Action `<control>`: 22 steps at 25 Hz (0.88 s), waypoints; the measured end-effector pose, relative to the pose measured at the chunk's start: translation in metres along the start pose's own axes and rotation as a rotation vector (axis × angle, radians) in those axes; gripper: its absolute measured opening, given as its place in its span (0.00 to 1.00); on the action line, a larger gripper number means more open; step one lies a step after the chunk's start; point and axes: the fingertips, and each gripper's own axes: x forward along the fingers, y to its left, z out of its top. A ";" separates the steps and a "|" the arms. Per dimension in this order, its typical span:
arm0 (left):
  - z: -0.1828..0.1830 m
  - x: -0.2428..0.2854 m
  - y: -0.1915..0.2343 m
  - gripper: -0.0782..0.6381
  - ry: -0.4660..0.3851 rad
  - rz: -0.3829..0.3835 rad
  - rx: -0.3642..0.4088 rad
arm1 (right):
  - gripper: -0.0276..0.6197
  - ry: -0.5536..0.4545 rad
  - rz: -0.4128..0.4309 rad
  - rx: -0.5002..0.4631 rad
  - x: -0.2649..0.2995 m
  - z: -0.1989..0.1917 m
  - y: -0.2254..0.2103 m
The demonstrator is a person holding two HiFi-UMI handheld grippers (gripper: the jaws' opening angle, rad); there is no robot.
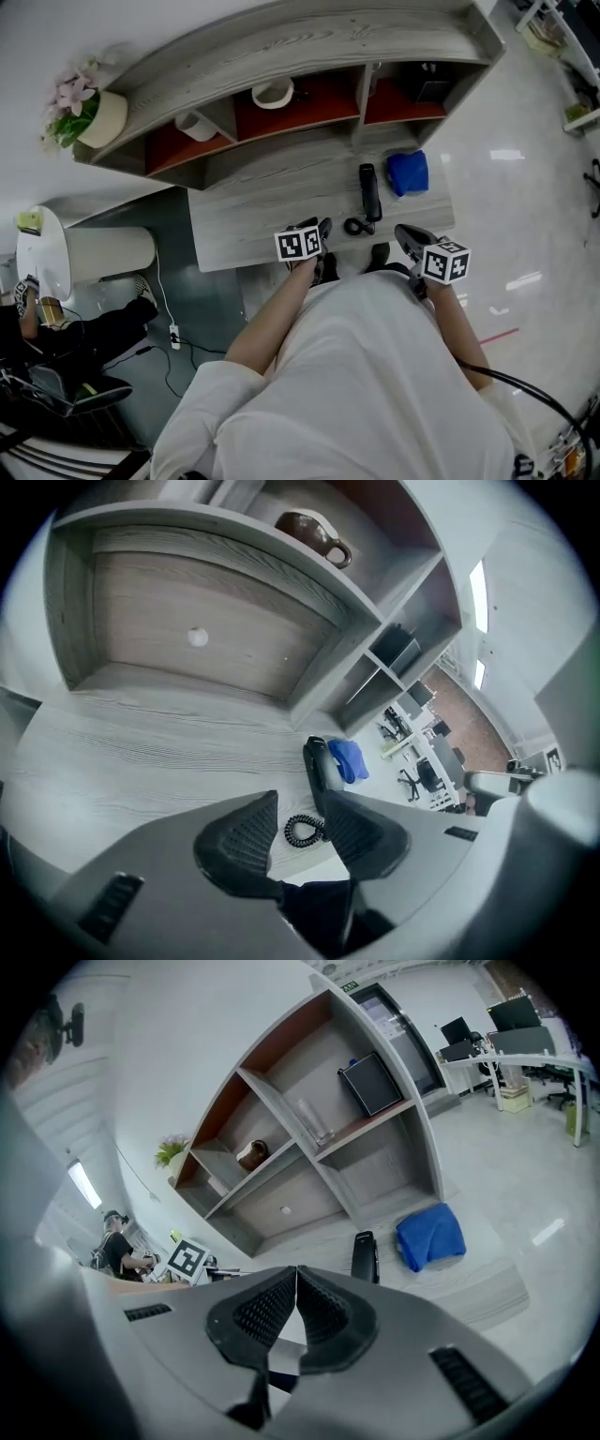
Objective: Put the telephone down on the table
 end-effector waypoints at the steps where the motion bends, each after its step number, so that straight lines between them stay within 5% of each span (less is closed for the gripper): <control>1: -0.003 -0.009 0.005 0.32 -0.005 -0.008 -0.004 | 0.07 -0.008 -0.008 0.004 0.001 -0.002 0.004; 8: -0.010 -0.051 0.021 0.12 -0.023 -0.078 0.040 | 0.07 -0.060 -0.070 0.021 0.000 -0.029 0.030; 16: -0.021 -0.071 -0.004 0.12 0.012 -0.237 0.192 | 0.07 -0.126 -0.135 0.092 -0.017 -0.063 0.042; 22: -0.036 -0.076 -0.013 0.12 -0.009 -0.230 0.202 | 0.07 -0.105 -0.110 0.059 -0.031 -0.073 0.039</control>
